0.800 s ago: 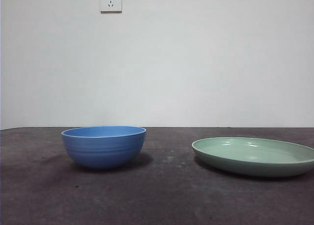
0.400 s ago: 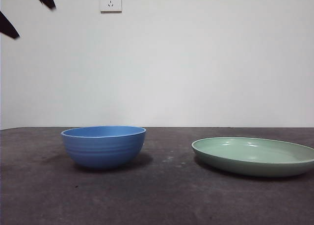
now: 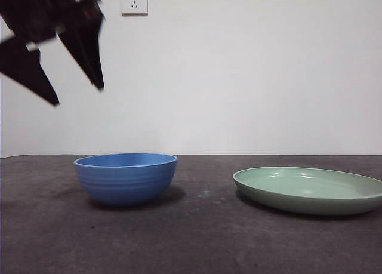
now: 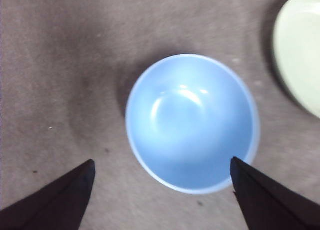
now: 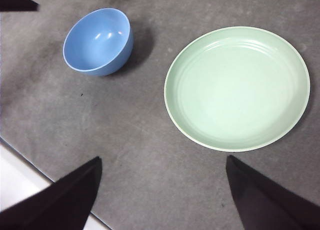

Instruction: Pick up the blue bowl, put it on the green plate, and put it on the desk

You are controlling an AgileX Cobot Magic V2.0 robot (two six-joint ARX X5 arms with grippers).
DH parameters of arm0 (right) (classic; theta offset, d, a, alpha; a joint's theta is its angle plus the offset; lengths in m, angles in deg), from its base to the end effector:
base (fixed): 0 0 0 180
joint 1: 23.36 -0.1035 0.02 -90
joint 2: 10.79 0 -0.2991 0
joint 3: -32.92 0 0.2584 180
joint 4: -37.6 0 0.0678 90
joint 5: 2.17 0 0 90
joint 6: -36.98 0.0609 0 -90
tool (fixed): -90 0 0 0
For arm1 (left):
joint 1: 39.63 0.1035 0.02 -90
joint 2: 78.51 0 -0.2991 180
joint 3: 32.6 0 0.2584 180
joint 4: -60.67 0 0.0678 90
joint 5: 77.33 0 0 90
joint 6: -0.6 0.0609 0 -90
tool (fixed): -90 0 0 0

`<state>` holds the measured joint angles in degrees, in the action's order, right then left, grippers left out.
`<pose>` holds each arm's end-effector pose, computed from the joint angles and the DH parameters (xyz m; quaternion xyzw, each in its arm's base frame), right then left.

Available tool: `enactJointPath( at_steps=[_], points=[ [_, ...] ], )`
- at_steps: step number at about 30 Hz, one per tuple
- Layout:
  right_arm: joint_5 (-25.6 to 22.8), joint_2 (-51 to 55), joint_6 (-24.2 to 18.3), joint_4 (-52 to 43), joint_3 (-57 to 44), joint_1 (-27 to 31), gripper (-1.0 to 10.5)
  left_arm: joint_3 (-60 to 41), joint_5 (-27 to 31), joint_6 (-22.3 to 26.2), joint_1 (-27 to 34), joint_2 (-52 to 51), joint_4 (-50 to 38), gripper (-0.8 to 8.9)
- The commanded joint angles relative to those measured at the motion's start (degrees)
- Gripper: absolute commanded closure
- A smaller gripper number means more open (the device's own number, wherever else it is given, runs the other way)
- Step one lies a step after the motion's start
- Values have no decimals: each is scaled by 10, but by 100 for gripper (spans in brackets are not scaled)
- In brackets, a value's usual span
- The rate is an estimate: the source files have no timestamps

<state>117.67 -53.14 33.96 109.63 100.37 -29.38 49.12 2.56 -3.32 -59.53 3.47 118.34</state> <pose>0.1115 0.0422 0.3265 0.0591 0.3820 0.2926 0.8746 0.2827 -0.1137 0.2902 0.0124 0.4900 -0.2099 0.8460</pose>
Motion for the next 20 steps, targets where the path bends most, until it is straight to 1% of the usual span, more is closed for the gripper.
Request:
enactJointPath(
  at_steps=[1,5,10,20],
  points=[
    [2,-2,0,-3,12,-2,549,15,21,3,-5,39,-13,387],
    [2,-2,0,-3,12,-2,549,15,29,2,-5,80,-38,391],
    [2,-2,0,-3,12,-2,550,15,29,2,-5,125,-66,437],
    [1,-3,0,-5,12,-2,550,15,33,-3,-8,178,-82,447]
  ],
)
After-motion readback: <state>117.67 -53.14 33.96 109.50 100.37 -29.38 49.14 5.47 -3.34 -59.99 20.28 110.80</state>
